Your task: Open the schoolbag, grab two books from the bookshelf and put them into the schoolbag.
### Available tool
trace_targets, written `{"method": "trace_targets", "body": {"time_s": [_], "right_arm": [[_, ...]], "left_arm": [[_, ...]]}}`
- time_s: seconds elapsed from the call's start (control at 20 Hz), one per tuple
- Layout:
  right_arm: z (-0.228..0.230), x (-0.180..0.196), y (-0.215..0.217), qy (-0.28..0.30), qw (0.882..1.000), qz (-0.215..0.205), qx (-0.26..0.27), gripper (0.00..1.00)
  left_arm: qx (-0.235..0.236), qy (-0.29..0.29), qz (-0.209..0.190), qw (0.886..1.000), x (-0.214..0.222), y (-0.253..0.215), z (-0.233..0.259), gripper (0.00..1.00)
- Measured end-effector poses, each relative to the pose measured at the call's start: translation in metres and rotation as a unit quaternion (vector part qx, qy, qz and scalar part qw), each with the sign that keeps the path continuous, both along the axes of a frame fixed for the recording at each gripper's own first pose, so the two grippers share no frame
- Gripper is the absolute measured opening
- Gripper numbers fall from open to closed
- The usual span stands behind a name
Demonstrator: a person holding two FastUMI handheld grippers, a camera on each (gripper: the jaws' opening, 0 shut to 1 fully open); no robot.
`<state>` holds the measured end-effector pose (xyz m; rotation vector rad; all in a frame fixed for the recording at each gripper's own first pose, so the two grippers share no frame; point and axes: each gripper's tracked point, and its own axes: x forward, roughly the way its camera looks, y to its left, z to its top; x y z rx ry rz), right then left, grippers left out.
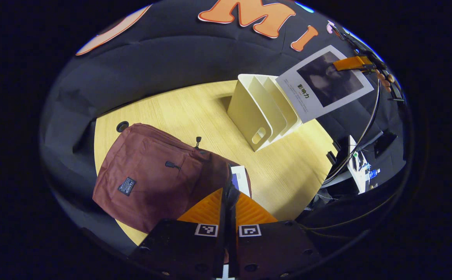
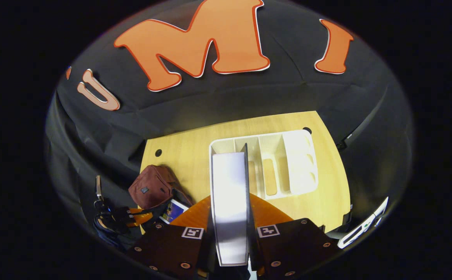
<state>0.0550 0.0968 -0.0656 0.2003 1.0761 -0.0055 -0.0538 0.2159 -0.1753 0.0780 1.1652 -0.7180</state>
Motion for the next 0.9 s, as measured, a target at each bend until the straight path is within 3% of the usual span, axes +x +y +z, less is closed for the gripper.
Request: {"method": "trace_targets", "body": {"time_s": [0.2,0.6,0.9], "right_arm": [[-0.006,-0.025,0.042,-0.022,0.999,0.013,0.029,0.35],[-0.084,-0.066,0.108,0.014,0.994,0.014,0.111,0.35],[-0.131,-0.091,0.153,0.048,0.977,0.011,0.206,0.35]], "left_arm": [[-0.002,-0.007,-0.019,1.000,0.001,0.004,0.004,0.06],[-0.014,-0.003,-0.029,0.999,-0.001,0.003,0.003,0.06],[-0.004,-0.008,-0.028,1.000,0.000,0.006,0.005,0.06]]}}
